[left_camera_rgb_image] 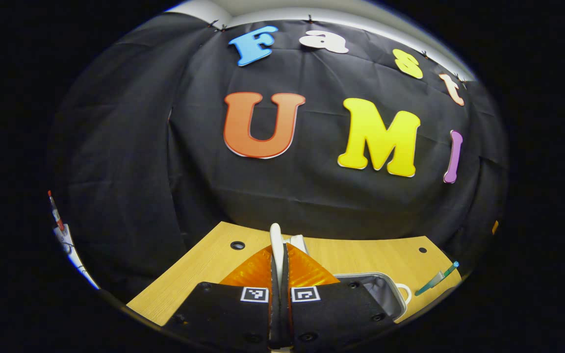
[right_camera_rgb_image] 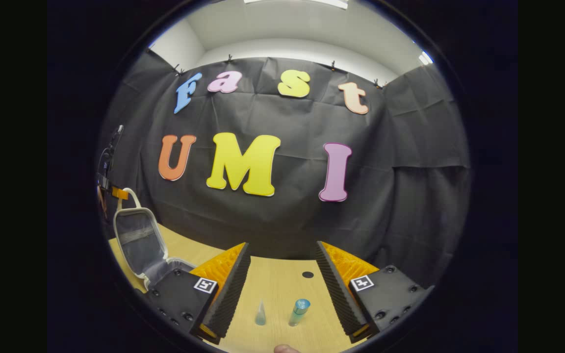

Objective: First open the suitcase, pack the skin care products into it, and then close the suitcase.

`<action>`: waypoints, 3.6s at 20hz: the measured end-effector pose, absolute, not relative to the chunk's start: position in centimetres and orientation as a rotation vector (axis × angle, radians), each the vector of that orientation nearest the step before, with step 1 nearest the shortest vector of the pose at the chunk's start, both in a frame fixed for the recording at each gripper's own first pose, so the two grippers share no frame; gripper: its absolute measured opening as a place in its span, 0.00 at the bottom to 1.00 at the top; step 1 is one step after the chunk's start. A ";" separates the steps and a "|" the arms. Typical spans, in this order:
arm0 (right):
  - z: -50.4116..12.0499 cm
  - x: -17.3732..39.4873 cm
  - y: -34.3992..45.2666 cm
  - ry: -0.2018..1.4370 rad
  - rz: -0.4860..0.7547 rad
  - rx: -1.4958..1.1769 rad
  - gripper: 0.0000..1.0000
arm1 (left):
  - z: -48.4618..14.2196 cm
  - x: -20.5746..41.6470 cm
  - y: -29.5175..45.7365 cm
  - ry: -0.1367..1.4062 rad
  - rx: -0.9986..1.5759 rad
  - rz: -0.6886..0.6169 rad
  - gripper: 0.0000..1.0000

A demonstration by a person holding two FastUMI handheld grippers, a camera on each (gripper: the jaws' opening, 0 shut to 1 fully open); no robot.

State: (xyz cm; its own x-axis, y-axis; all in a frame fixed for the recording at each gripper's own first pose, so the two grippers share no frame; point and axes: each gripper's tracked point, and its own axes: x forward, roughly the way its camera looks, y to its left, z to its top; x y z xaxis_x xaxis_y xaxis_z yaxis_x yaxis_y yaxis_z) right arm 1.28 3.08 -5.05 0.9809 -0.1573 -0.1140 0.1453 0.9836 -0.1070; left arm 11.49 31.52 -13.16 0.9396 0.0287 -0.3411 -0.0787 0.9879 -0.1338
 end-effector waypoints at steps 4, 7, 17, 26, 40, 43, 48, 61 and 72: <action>-5.2 1.5 4.9 0.150 -0.140 -0.159 0.80 | -18.1 11.8 36.8 0.377 -0.174 0.085 0.03; -5.4 1.7 5.4 0.176 -0.148 -0.197 0.79 | -24.1 11.4 40.3 0.462 -0.198 0.146 0.05; -5.9 1.5 6.9 0.228 -0.145 -0.237 0.82 | -36.1 8.5 43.0 0.664 -0.371 0.200 0.29; -5.5 1.9 6.0 0.198 -0.141 -0.172 0.82 | -26.1 8.9 39.6 0.499 -0.208 0.171 1.00; -9.1 0.8 -4.9 0.244 -0.076 -0.074 0.83 | -10.6 5.4 6.6 0.271 -0.127 -0.073 0.97; -11.1 0.6 -7.7 0.290 -0.064 -0.066 0.84 | -12.0 4.0 -0.2 0.321 -0.130 -0.163 0.98; -13.8 -0.1 -11.6 0.345 -0.055 -0.074 0.83 | -15.4 1.8 -10.2 0.405 -0.112 -0.307 0.98; -19.5 -3.1 -17.4 0.501 -0.061 -0.111 0.83 | -30.2 3.9 -19.3 0.586 -0.063 -0.354 0.98; -20.6 -2.2 -17.5 0.534 -0.050 -0.106 0.82 | -36.4 5.8 -19.7 0.708 -0.077 -0.329 0.80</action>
State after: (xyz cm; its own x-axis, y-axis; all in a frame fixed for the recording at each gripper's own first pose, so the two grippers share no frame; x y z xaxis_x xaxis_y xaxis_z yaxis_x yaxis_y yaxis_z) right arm -2.18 -17.46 -20.58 0.8600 -0.0749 -0.5048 0.0196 0.9933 -0.1141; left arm 5.83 -19.70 -36.43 0.7104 -0.3219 -0.6259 0.2699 0.9459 -0.1802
